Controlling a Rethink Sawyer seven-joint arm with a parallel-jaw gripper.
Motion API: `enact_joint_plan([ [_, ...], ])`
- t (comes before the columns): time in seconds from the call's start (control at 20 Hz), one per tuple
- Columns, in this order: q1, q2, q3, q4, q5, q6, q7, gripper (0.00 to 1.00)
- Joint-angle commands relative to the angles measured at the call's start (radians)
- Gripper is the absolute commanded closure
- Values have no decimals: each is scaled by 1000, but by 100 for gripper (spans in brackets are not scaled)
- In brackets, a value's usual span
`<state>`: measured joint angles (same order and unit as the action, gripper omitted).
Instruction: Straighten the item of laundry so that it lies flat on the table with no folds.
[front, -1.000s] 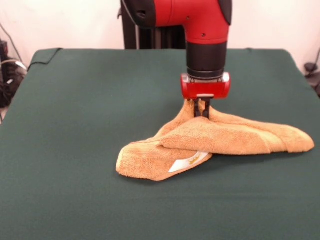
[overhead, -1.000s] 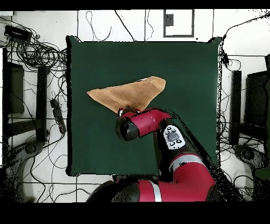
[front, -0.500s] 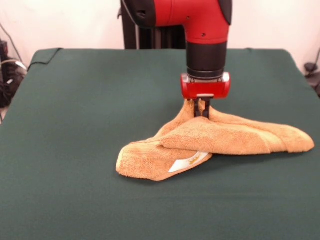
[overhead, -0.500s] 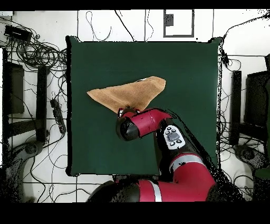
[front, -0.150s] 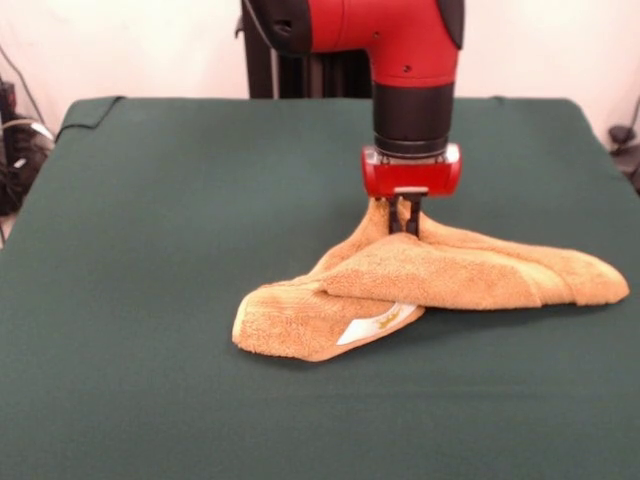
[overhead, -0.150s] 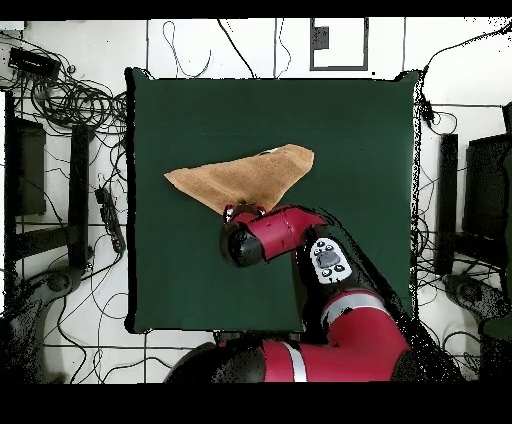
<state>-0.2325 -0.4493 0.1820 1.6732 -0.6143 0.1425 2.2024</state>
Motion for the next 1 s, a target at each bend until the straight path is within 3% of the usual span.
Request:
enact_joint_plan([
  [0.05,25,60,12,114,15,3,86,100],
  [1.0,-1,68,-20,196,-6,-68,77,100],
])
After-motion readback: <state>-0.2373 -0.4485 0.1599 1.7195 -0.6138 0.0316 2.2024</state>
